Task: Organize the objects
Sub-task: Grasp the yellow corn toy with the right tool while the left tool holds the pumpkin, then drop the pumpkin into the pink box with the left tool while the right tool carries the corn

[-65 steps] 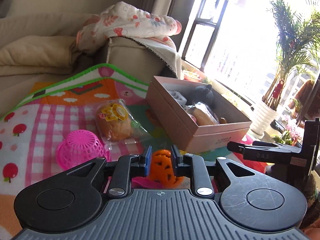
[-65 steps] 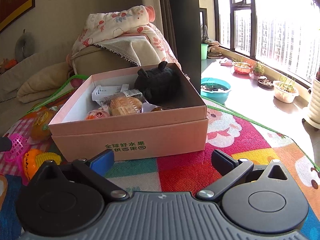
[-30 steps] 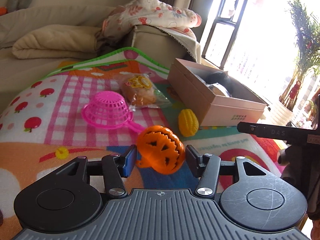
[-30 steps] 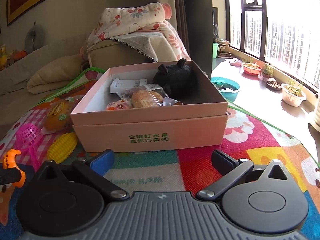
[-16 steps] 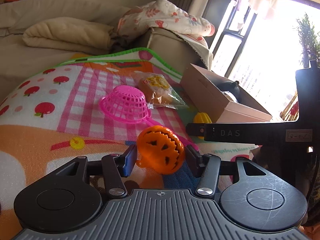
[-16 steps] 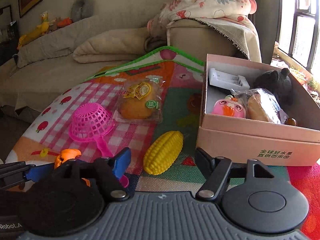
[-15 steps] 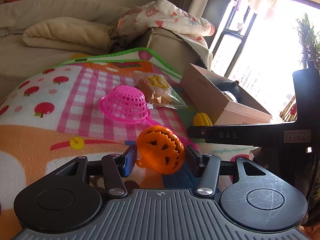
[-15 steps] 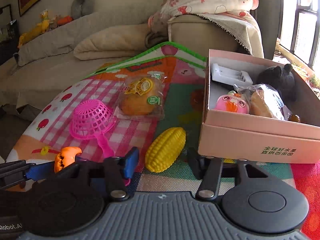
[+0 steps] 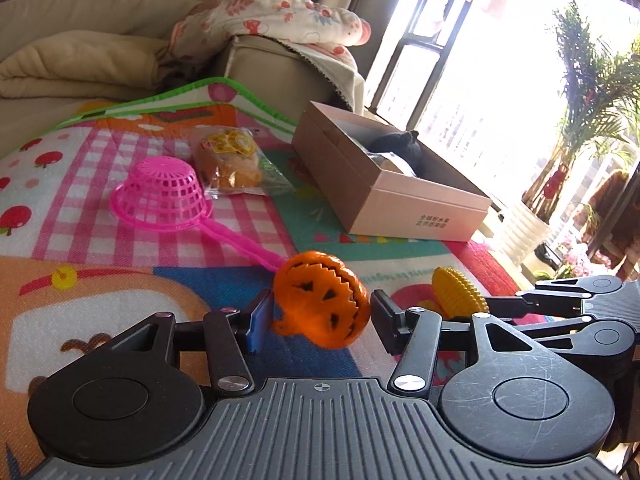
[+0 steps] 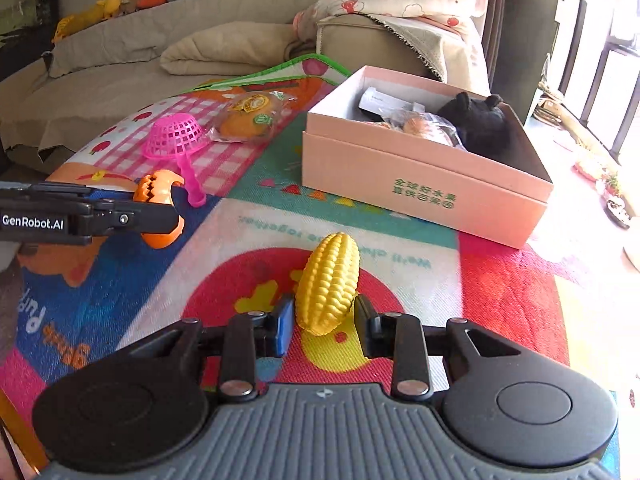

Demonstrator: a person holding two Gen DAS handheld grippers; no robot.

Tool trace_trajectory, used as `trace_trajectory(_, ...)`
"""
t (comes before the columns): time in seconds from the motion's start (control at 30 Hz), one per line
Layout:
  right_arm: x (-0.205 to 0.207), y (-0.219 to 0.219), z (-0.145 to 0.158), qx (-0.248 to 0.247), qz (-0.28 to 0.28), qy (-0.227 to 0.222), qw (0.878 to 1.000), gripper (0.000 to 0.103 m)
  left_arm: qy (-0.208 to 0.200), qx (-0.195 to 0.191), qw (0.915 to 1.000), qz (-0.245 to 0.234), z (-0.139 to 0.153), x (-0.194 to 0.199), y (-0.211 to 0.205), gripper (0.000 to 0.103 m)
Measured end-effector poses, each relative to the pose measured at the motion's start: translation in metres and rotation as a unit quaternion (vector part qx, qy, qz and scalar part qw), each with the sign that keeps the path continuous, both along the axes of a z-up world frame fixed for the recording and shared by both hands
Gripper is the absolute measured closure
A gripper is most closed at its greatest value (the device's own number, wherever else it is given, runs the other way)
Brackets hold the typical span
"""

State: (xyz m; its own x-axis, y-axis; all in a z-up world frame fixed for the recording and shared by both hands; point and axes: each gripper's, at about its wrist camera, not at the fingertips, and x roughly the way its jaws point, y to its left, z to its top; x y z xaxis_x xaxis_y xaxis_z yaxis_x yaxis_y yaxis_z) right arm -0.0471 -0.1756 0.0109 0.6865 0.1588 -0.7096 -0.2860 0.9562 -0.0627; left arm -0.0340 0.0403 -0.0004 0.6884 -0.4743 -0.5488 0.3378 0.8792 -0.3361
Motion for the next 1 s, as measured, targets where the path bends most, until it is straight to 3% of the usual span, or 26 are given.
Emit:
trace_trajectory(0.07, -0.008, -0.008, -0.001, -0.025, -0.011, -0.015, 1.000, 0.051, -0.002, 0.006, 0.9999, -0.010, 0.003, 0.000, -0.010, 0.045)
trace_trajectory(0.1, -0.011, -0.012, -0.002, -0.039, -0.019, -0.027, 0.999, 0.037, -0.004, 0.011, 0.9998, -0.014, 0.004, -0.001, -0.014, 0.045)
trace_trajectory(0.13, -0.014, -0.016, -0.003, -0.055, -0.028, -0.043, 0.997, 0.032, -0.007, 0.017, 0.9997, -0.017, 0.006, -0.002, -0.017, 0.045)
trace_trajectory(0.23, -0.020, -0.027, -0.005, -0.089, -0.055, -0.073, 0.992, 0.032, -0.016, 0.031, 0.9991, -0.023, 0.010, -0.005, -0.023, 0.045)
trace_trajectory(0.33, -0.019, -0.037, -0.007, -0.084, -0.080, -0.072, 0.991, 0.029, -0.013, 0.034, 0.9991, -0.023, 0.010, -0.005, -0.025, 0.045)
trace_trajectory(0.43, -0.015, -0.043, -0.008, -0.055, -0.093, -0.064, 0.992, 0.023, -0.003, 0.038, 0.9990, -0.023, 0.007, -0.002, -0.026, 0.045)
trace_trajectory(0.57, -0.009, -0.043, -0.005, 0.030, -0.091, -0.038, 0.995, 0.019, 0.002, 0.035, 0.9990, -0.026, 0.005, -0.002, -0.027, 0.045)
trace_trajectory(0.7, -0.002, -0.026, -0.007, 0.038, -0.083, -0.040, 0.995, 0.019, 0.003, 0.037, 0.9988, -0.030, 0.004, -0.004, -0.028, 0.045)
trace_trajectory(0.77, 0.001, -0.019, -0.008, 0.038, -0.082, -0.036, 0.995, 0.022, 0.005, 0.040, 0.9987, -0.032, 0.004, -0.005, -0.027, 0.045)
trace_trajectory(0.87, 0.001, -0.016, -0.008, 0.037, -0.075, -0.026, 0.996, 0.064, 0.011, 0.046, 0.9982, -0.037, 0.002, -0.006, -0.028, 0.045)
trace_trajectory(0.9, -0.001, -0.016, -0.007, 0.034, -0.075, -0.027, 0.996, 0.070, 0.013, 0.049, 0.9979, -0.039, 0.002, -0.007, -0.029, 0.045)
trace_trajectory(1.0, -0.010, -0.020, -0.002, 0.034, -0.069, -0.035, 0.996, 0.072, 0.016, 0.058, 0.9972, -0.044, 0.001, -0.008, -0.033, 0.045)
